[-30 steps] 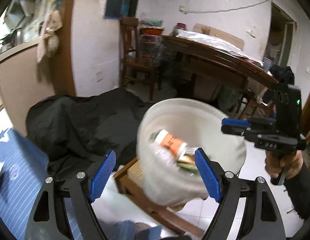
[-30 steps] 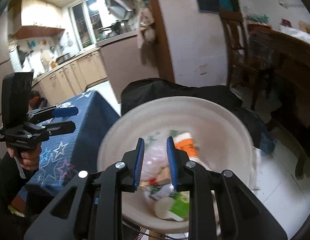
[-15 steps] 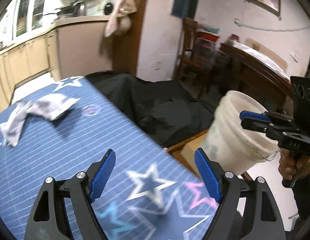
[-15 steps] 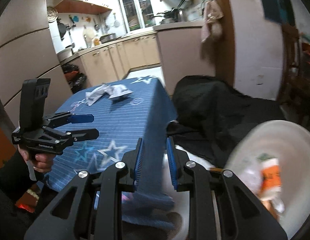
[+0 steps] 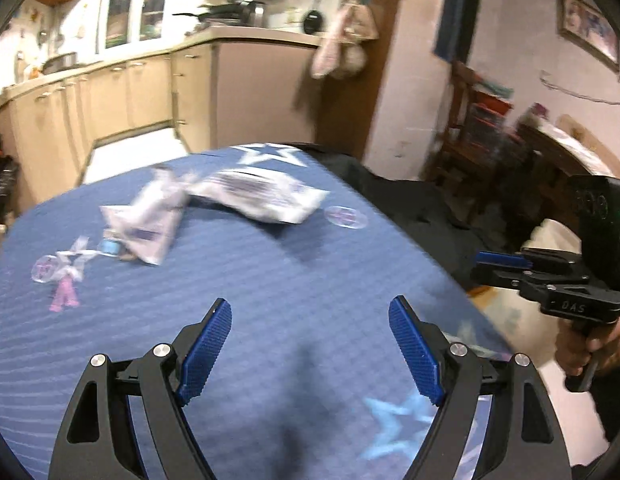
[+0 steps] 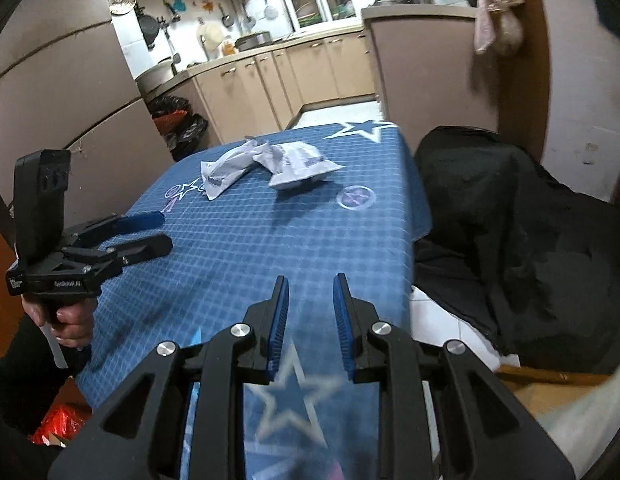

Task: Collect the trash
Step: 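Move both open tools back toward the white wrappers on the table, then grasp the crumpled white wrapper with the left tool while the right tool grasps the white printed pouch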

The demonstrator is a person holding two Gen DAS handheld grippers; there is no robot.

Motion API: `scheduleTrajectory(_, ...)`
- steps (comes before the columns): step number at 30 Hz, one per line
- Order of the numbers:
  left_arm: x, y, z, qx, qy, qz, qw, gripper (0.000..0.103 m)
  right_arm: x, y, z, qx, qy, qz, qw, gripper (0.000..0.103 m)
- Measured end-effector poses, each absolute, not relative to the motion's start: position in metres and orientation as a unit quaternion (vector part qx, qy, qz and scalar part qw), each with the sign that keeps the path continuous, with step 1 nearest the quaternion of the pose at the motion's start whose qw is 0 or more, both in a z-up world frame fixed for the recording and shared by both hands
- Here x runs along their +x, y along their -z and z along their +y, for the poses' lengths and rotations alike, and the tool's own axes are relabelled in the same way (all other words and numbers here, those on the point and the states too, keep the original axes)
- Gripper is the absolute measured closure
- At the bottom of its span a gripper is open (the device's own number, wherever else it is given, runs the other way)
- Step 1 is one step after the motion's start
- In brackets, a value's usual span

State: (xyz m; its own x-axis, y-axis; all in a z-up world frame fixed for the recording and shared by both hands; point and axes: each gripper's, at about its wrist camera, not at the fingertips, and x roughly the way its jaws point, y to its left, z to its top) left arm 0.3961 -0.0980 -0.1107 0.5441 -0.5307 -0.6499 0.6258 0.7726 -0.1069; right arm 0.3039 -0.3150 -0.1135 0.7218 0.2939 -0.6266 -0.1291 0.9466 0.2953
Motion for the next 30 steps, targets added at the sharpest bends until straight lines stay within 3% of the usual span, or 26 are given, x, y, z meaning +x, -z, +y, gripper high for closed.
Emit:
scheduleTrajectory(2, 0.415, 0.106, -0.084, 0.083, 0.3, 0.333, 0.89, 0.022, 0.322, 0.112, -0.308, 0.11, -0.12, 0.358, 0.92, 0.054)
scheduleTrajectory(4, 0.436, 0.101, -0.07, 0.091, 0.271, 0.323, 0.902, 0.022, 0.343, 0.108, -0.299, 0.1, -0.121, 0.354, 0.922, 0.041)
scheduleTrajectory(6, 0.463, 0.098, -0.059, 0.095, 0.246, 0.316, 0.911, 0.022, 0.366, 0.1, -0.29, 0.084, -0.117, 0.343, 0.928, 0.021)
scheduleTrajectory(7, 0.479, 0.096, -0.056, 0.102, 0.23, 0.313, 0.916, 0.022, 0.377, 0.097, -0.288, 0.076, -0.117, 0.335, 0.932, 0.005)
scheduleTrajectory(13, 0.559, 0.111, -0.059, 0.148, 0.22, 0.322, 0.909, 0.021, 0.465, 0.101, -0.259, 0.003, -0.156, 0.373, 0.915, 0.005)
scheduleTrajectory(21, 0.587, 0.148, -0.078, 0.224, 0.251, 0.345, 0.876, 0.021, 0.53, 0.138, -0.246, -0.081, -0.135, 0.45, 0.879, 0.005)
scheduleTrajectory(22, 0.588, 0.152, -0.078, 0.223, 0.258, 0.349, 0.873, 0.022, 0.532, 0.142, -0.249, -0.078, -0.134, 0.457, 0.876, 0.014)
scheduleTrajectory(23, 0.588, 0.153, -0.077, 0.217, 0.266, 0.349, 0.872, 0.027, 0.533, 0.148, -0.252, -0.063, -0.138, 0.466, 0.872, 0.024)
scheduleTrajectory(27, 0.58, 0.154, -0.076, 0.212, 0.281, 0.34, 0.872, 0.049, 0.522, 0.147, -0.252, -0.043, -0.138, 0.444, 0.884, 0.034)
scheduleTrajectory(28, 0.577, 0.152, -0.076, 0.208, 0.283, 0.336, 0.874, 0.058, 0.519, 0.146, -0.252, -0.04, -0.133, 0.442, 0.886, 0.037)
scheduleTrajectory(30, 0.573, 0.147, -0.071, 0.186, 0.284, 0.34, 0.877, 0.065, 0.51, 0.146, -0.251, -0.032, -0.128, 0.437, 0.889, 0.042)
